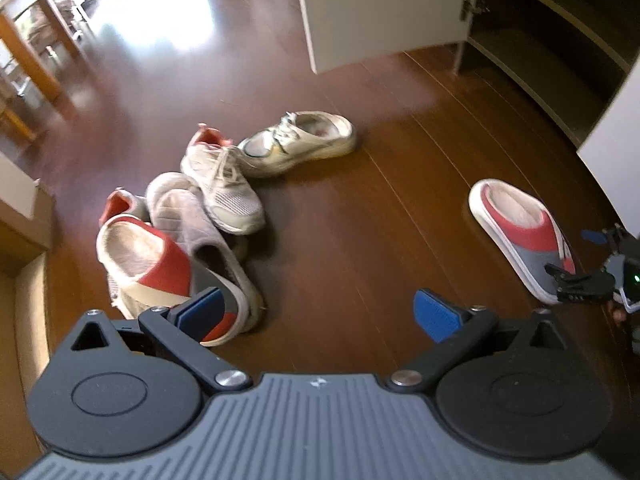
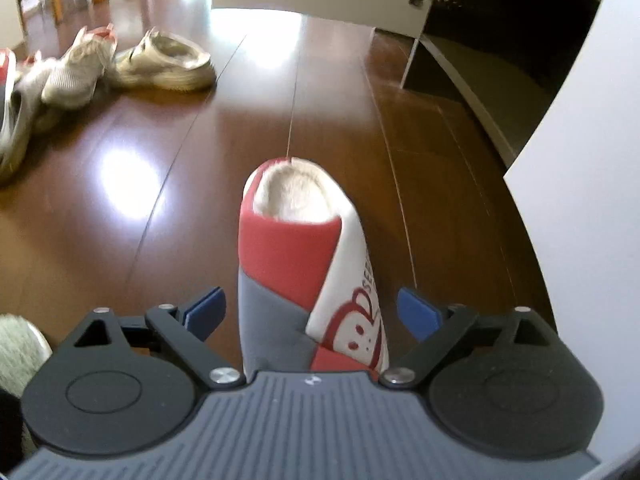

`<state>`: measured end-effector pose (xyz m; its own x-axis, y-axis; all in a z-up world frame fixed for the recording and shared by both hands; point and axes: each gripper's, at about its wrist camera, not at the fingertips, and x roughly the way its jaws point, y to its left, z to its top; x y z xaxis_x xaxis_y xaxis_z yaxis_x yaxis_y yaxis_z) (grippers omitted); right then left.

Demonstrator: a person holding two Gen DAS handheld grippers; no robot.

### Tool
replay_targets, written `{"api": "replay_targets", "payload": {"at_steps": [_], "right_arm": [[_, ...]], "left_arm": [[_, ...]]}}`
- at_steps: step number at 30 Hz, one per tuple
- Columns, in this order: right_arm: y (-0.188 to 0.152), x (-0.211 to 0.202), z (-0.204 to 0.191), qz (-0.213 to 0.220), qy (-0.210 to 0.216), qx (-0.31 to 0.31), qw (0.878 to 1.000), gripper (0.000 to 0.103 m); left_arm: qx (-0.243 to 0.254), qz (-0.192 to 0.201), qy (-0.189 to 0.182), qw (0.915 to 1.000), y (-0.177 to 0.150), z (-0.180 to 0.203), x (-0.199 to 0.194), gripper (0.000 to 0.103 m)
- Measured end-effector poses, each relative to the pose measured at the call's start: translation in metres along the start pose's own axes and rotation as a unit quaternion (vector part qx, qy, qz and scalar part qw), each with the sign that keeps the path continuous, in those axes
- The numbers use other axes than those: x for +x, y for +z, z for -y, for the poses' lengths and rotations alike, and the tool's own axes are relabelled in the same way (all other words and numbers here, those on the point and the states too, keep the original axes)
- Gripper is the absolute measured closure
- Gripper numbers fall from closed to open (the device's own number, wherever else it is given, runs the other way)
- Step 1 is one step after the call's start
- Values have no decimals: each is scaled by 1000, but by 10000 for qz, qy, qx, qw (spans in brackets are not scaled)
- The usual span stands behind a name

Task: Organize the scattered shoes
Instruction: 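Move the left tool down to the monkey-print slipper in the pile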

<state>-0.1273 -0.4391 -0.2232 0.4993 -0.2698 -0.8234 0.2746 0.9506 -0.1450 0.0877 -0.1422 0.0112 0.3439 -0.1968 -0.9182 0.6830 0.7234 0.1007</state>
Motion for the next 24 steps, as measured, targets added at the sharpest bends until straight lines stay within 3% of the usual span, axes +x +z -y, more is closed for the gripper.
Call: {"api": "replay_targets", "payload": {"at_steps": [4, 9, 12, 21, 24], "right_arm": [[7, 31, -6, 9, 8, 1, 10000, 5], [7, 52, 5, -138, -235, 240, 9993, 22], [11, 56, 18, -202, -496, 521, 9972, 24], [11, 57, 39, -446, -784, 457, 9949, 23], [11, 57, 45, -539, -868, 397, 9940, 14]], "left_arm": [[14, -138, 37, 9999, -2, 2, 9, 1], [-17, -220, 90, 9997, -6, -4, 16, 1], [-48, -322, 112, 9994, -8, -9, 22, 1], [-32, -439, 140, 9989, -14, -17, 30, 1], [23, -451, 118, 9989, -20, -24, 34, 1]]}}
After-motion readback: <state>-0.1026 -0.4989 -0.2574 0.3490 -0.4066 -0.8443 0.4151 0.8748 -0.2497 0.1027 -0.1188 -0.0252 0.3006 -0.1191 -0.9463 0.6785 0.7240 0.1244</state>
